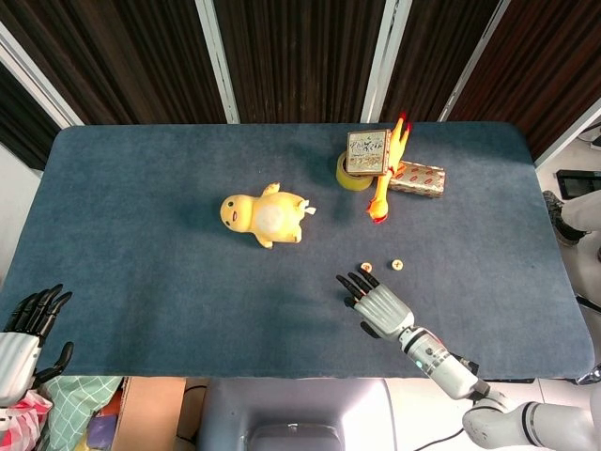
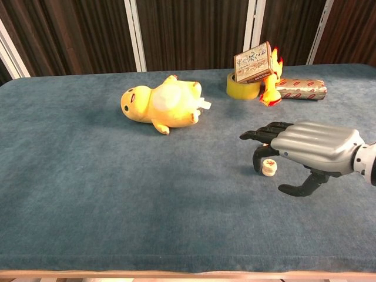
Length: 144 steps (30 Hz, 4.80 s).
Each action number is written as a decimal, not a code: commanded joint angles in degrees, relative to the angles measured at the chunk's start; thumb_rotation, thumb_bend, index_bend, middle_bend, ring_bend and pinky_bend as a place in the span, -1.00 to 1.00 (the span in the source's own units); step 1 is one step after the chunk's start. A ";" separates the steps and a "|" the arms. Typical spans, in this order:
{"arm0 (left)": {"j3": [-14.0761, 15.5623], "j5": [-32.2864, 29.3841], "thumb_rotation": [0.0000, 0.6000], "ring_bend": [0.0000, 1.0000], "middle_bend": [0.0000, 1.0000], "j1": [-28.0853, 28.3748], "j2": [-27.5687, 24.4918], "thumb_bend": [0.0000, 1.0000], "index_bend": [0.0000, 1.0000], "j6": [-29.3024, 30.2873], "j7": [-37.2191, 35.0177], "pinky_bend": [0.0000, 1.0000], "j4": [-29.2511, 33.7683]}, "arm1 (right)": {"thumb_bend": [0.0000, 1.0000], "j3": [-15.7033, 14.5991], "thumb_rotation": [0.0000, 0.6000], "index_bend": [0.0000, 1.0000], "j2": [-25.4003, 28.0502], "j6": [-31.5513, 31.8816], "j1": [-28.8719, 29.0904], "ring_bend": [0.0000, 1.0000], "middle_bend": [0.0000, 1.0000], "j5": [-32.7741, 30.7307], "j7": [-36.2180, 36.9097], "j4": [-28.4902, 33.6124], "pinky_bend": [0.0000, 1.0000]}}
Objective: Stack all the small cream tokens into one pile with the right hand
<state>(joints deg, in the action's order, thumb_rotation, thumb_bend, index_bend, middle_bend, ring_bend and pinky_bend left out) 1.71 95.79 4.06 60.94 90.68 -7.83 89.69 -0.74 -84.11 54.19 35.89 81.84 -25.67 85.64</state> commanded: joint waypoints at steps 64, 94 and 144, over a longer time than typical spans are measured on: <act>-0.76 -1.56 1.00 -1.00 -1.00 -0.16 -0.32 -0.10 -1.00 -0.25 -1.11 -0.83 -0.08 | -0.03 8.84 1.00 -0.04 -10.94 -7.80 6.97 -1.00 -0.98 -15.30 3.38 -23.70 -1.00; -0.88 -1.57 1.00 -1.00 -1.00 -0.49 -0.29 -0.10 -1.00 0.20 -0.92 -0.83 -0.12 | -0.03 9.13 1.00 0.27 -11.50 -6.35 6.92 -1.00 -0.93 -15.64 3.35 -22.78 -1.00; -1.59 -3.24 1.00 -1.00 -1.00 -0.63 0.01 -0.10 -1.00 -0.39 0.55 -0.81 0.82 | -0.03 3.48 1.00 -0.25 -0.97 1.14 2.05 -1.00 -0.93 -7.48 -1.59 -3.38 -1.00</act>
<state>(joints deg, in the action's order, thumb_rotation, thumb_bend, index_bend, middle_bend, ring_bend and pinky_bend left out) 0.12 92.54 3.43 60.94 90.29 -7.28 90.52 2.80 -85.33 55.10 38.12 74.15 -27.50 81.98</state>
